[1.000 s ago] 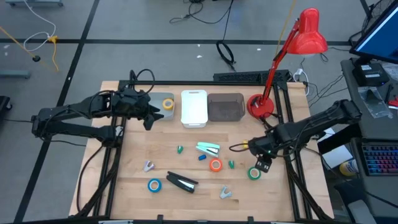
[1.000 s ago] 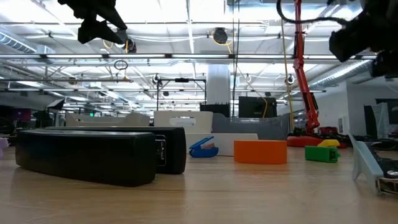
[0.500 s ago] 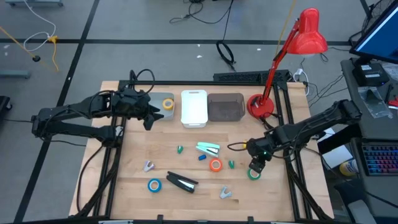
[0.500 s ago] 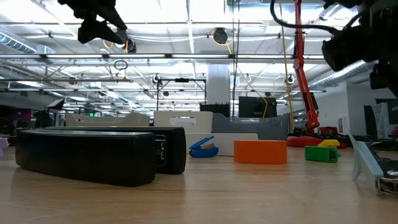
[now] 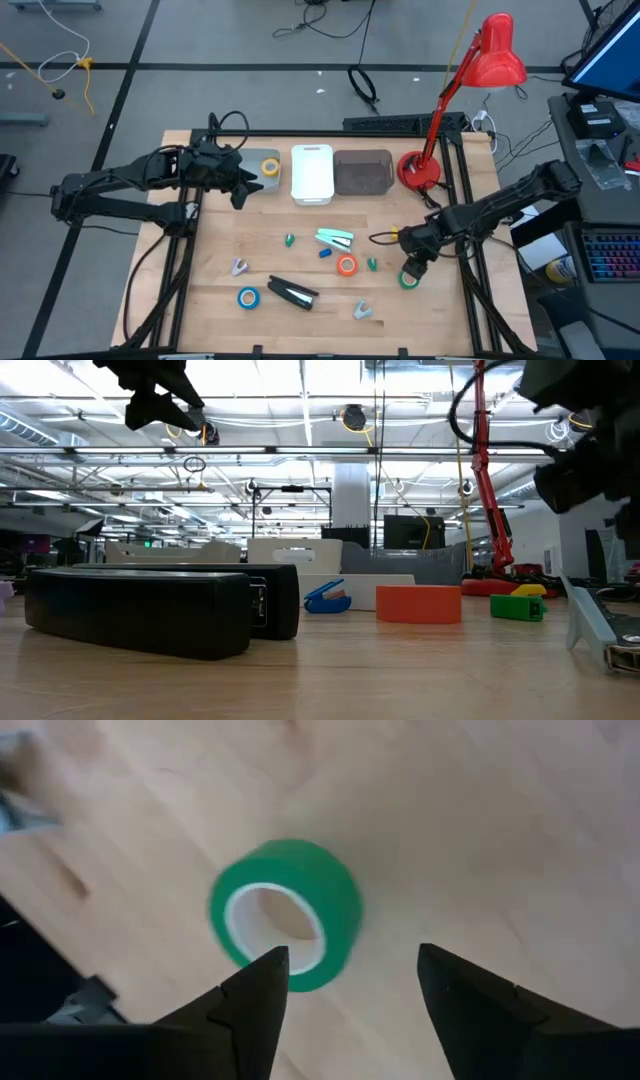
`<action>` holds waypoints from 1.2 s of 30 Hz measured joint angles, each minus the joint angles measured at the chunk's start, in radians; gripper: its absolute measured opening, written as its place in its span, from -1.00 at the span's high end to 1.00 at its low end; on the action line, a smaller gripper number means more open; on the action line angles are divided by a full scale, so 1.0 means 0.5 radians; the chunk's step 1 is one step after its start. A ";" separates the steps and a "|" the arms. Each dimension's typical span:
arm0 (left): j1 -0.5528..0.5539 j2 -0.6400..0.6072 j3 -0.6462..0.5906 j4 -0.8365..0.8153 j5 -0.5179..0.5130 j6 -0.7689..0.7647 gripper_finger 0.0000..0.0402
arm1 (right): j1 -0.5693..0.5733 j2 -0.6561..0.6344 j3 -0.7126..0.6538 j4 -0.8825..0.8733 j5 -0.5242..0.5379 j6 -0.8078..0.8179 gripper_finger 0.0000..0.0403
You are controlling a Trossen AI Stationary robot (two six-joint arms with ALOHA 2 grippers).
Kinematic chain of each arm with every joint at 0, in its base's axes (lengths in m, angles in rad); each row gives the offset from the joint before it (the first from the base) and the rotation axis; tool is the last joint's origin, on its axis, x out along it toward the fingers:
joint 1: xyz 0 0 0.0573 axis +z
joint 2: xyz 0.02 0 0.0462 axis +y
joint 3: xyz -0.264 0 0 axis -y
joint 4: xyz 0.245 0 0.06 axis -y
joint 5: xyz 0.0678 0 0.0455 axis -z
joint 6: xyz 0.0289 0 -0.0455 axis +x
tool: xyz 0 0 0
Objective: Pick and place Stapler, Stapler remover, tape
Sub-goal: Put the green tape into the gray bin
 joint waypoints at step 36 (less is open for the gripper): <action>0.000 0.000 0.000 0.000 -0.006 0.017 -0.03 | 0.100 0.213 -0.108 0.218 0.023 -0.008 0.07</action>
